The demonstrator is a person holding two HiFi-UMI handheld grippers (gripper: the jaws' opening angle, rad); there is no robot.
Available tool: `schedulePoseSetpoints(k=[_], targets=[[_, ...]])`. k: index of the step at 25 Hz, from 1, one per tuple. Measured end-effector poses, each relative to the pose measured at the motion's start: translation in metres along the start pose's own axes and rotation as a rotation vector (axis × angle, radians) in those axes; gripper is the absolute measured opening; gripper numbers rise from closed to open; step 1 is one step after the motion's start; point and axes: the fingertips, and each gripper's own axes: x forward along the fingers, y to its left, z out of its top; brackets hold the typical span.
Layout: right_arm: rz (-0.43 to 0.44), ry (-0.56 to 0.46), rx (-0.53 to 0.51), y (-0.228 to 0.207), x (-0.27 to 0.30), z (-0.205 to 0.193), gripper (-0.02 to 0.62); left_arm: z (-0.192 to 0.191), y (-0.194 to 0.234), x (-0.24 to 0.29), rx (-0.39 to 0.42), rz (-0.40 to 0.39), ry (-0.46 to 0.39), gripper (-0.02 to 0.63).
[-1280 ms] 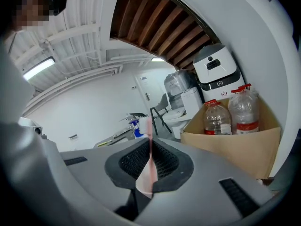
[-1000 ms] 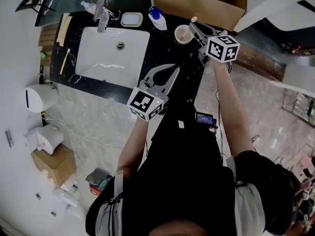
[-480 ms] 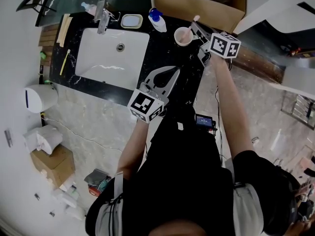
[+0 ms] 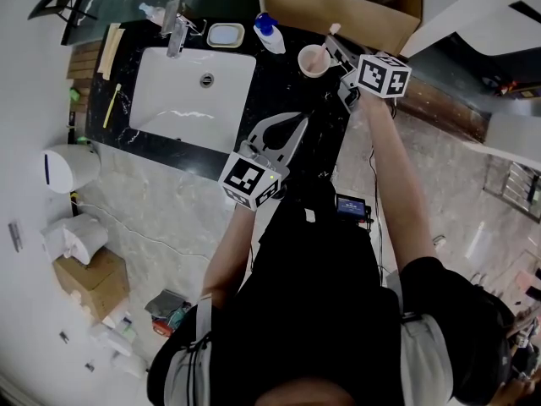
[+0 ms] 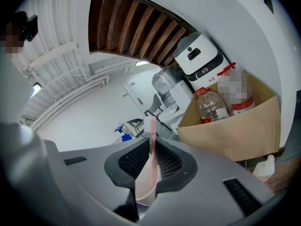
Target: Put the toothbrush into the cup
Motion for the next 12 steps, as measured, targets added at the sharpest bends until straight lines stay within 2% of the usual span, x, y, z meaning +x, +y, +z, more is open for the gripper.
schedulePoseSetpoints(k=[3,12], targets=[[-0.020,-0.004,-0.013,0.000,-0.002,0.002,0.074,0.000,0.000,-0.001,0.002,0.003,-0.001,0.008],[-0.051,-0.024,-0.022,0.000,-0.021,0.002,0.077,0.000,-0.007,-0.007,0.006,0.003,-0.008,0.006]])
